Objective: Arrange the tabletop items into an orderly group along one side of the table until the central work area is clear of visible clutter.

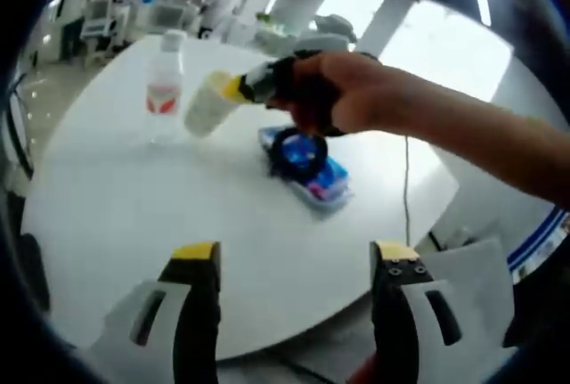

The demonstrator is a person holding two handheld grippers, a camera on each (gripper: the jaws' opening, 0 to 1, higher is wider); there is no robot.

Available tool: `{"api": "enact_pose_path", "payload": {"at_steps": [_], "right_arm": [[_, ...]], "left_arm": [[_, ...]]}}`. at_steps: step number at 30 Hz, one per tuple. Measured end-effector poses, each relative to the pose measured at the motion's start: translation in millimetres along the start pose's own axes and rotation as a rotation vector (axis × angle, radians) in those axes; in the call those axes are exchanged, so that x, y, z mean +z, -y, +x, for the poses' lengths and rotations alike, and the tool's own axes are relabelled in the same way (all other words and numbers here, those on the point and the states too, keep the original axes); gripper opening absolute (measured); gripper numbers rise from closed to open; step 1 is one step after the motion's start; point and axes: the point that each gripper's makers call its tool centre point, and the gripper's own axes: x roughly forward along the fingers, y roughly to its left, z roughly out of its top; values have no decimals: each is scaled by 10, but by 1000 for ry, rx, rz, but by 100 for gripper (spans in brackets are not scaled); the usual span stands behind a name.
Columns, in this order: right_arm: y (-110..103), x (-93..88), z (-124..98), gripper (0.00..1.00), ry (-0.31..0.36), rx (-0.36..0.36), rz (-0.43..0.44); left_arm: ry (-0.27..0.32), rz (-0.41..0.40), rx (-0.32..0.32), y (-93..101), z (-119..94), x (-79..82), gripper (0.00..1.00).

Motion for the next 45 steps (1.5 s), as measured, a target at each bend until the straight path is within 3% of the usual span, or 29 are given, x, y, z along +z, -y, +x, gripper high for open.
{"api": "enact_pose_path", "payload": {"at_steps": [8, 17, 30, 39, 45], "right_arm": [[162, -154, 121, 2, -29, -74, -4], [171, -68, 277, 3, -5, -57, 13], [212, -72, 268, 6, -8, -66, 36], [143, -136, 292, 14, -26, -46, 44], [120, -43, 187, 21, -9, -35, 76]], "left_arm": [[2, -10, 6, -28, -1, -3, 65], [-2, -15, 11, -50, 15, -15, 65], [-5, -24, 11, -69, 18, -19, 65], [-18, -10, 10, -53, 35, -47, 65], [-18, -8, 10, -43, 34, -43, 65]]}}
